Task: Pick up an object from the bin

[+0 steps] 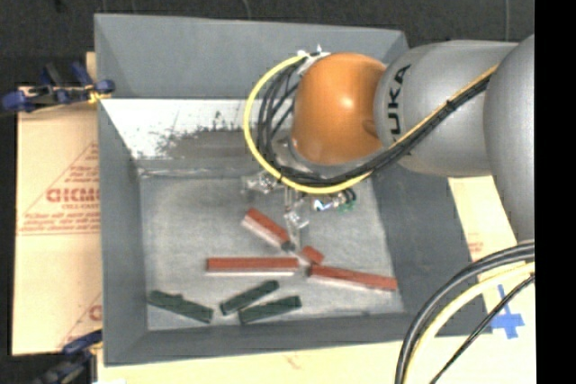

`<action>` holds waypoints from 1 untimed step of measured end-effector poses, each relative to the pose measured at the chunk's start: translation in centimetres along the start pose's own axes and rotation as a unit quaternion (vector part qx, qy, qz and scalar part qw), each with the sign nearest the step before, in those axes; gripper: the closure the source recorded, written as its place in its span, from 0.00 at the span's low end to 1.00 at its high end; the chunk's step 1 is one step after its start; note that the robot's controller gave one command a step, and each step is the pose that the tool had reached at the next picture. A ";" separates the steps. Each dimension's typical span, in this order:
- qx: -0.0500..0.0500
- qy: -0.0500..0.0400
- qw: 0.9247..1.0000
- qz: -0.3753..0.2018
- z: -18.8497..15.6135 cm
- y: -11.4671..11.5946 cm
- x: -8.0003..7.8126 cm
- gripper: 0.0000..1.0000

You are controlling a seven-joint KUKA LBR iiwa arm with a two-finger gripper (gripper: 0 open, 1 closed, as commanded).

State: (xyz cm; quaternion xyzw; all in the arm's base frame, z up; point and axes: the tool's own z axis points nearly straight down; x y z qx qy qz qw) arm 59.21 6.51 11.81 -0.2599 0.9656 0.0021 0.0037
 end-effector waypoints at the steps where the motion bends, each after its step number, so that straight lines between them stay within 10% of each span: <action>1: 0.000 0.001 1.000 0.002 0.8 -0.2 1.1 0.00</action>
Offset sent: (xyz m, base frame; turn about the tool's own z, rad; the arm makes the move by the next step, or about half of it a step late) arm 0.0051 -0.0282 -0.0481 0.1466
